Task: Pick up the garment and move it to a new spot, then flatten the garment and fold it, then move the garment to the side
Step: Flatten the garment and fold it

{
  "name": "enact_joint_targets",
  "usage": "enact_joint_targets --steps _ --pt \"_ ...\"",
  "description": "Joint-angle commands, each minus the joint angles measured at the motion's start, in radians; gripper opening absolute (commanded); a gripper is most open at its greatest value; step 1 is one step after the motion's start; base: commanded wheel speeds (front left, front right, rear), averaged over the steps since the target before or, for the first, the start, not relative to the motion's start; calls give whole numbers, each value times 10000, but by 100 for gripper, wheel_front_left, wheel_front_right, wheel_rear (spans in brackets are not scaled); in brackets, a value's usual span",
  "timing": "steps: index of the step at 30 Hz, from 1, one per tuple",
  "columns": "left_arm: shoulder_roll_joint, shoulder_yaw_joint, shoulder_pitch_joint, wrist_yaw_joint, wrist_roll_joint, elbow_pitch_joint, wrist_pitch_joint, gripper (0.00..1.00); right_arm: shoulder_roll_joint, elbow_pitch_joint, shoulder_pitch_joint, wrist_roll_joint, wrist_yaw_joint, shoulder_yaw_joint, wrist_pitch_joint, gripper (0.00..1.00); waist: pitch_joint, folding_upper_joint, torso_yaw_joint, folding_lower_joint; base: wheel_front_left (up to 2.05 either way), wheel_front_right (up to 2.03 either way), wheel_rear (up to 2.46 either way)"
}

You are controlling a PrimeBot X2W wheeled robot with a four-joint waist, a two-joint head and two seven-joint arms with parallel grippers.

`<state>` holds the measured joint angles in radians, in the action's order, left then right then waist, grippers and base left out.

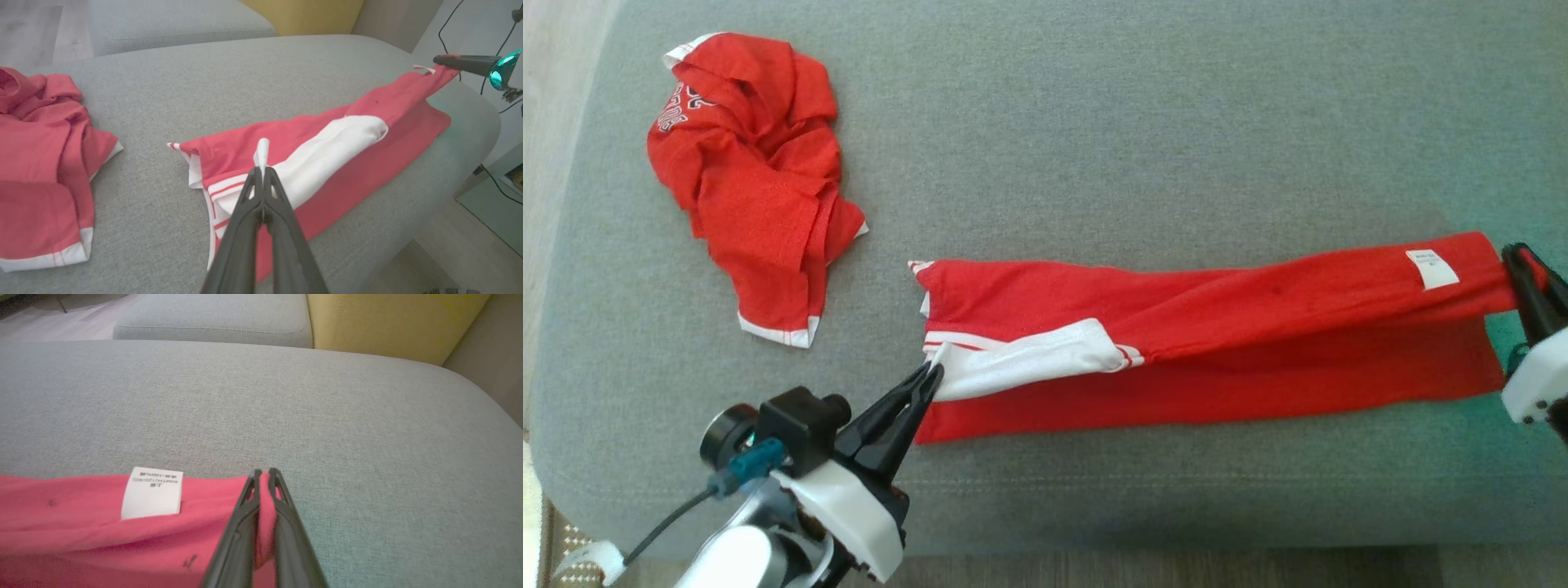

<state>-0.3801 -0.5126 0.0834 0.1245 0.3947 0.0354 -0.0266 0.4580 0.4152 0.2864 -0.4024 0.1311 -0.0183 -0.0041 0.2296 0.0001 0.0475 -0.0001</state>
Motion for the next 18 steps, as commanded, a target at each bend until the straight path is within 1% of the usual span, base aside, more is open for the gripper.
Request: enact_joint_targets --steps 1,2,8,11,16,17,18 --pt "-376 275 261 49 10 199 83 87 527 -498 -258 -96 -4 19 27 100 -11 -1 -3 1 0 0 0" --pt "-389 299 253 7 0 138 64 100 555 -574 -335 -113 -4 -69 47 100 -19 -1 -3 1 0 0 0" --pt "-395 482 263 -221 -5 -123 -155 100 564 -1079 -675 -154 -4 -505 179 100 -73 -1 -34 1 0 0 0" --pt "-333 707 372 -522 -93 -235 -451 100 426 -1435 -737 -35 -4 -848 183 100 -123 -1 -73 1 0 0 0" --pt "284 1391 625 -1210 264 -362 -1270 100 -124 -2290 -624 66 -4 -928 -18 100 -263 -1 -131 1 0 0 0" --pt "610 1713 725 -1475 476 -400 -1672 100 -372 -2723 -550 112 -4 -884 -301 100 -346 -1 -152 1 0 0 0" --pt "785 1868 772 -1567 603 -408 -1838 100 -503 -2946 -523 125 -4 -843 -465 100 -382 -1 -150 1 0 0 0"
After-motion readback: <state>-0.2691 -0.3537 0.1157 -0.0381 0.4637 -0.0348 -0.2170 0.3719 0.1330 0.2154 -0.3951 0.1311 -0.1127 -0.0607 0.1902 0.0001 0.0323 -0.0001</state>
